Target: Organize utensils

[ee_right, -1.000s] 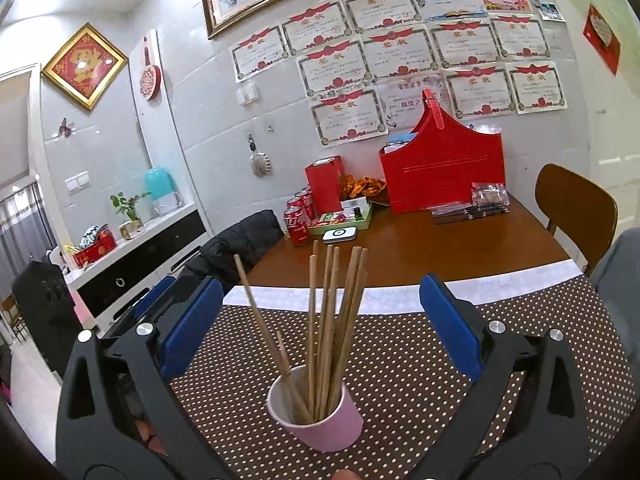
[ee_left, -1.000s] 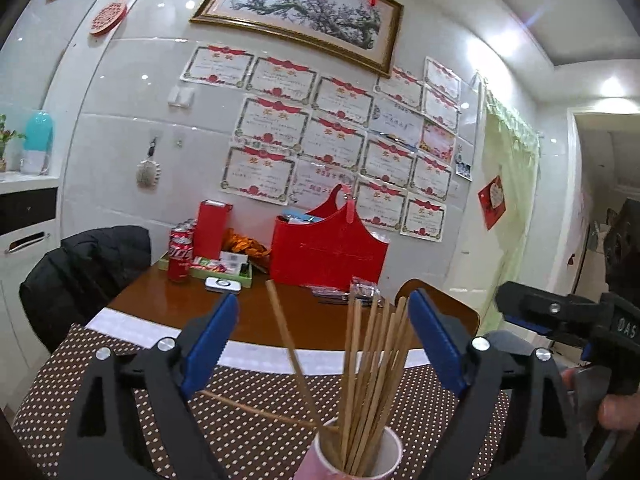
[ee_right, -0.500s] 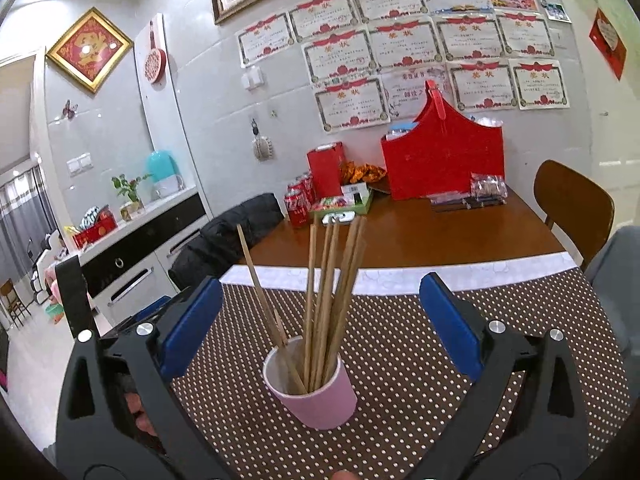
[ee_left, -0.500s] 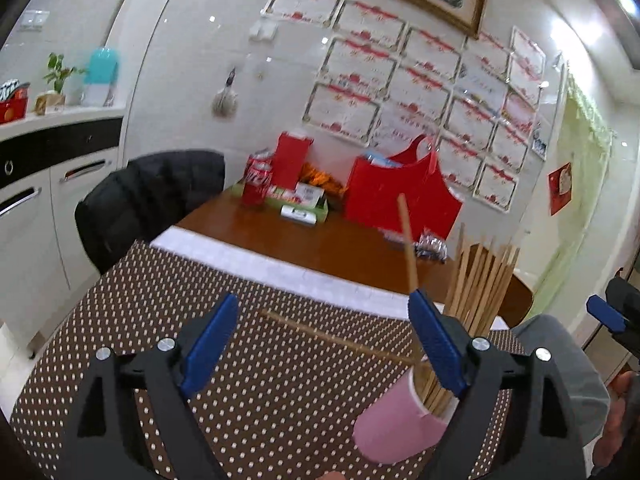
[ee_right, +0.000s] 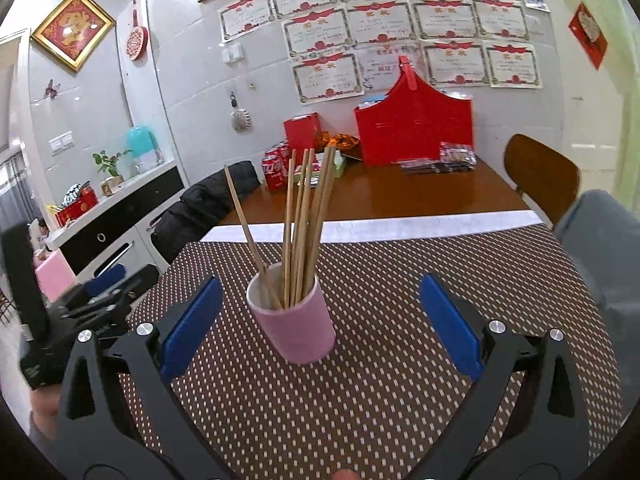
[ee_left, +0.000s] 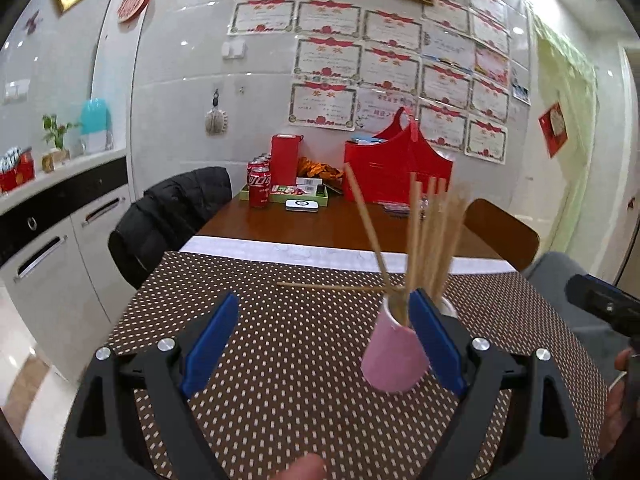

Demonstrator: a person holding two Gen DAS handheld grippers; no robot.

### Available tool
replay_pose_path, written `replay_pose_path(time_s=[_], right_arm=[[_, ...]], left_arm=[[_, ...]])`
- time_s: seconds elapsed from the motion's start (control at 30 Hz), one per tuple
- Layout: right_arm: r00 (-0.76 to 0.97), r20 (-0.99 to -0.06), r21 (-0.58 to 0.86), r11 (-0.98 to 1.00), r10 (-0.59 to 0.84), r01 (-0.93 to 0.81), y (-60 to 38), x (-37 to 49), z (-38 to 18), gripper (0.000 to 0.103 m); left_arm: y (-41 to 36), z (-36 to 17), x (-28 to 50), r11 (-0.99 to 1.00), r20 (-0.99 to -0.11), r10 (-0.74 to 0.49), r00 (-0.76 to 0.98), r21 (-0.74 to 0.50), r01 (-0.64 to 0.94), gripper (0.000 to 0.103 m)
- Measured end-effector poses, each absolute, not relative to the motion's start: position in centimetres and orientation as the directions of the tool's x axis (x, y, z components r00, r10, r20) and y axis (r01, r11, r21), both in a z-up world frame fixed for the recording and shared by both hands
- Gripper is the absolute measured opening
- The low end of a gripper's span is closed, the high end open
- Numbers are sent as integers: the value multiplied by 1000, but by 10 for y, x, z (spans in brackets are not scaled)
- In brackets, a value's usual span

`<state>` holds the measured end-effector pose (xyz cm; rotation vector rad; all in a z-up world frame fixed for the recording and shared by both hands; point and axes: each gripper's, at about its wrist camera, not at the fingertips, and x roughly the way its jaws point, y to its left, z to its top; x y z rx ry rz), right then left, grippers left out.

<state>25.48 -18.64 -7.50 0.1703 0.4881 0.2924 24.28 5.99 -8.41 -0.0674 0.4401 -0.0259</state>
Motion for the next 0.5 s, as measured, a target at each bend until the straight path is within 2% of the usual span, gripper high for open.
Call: replay_pose_path(time_s=[0.2,0.5], right_arm=[[872,-419,212,961,252,-176,-192,204,-57,97],[923,-342,161,979,177,-128,-200,114,-19,97]], left_arm=[[30,-55,184,999,-398,-33,917,4,38,86],[-8,-20,108,996,-349,-78,934,5,85,88]])
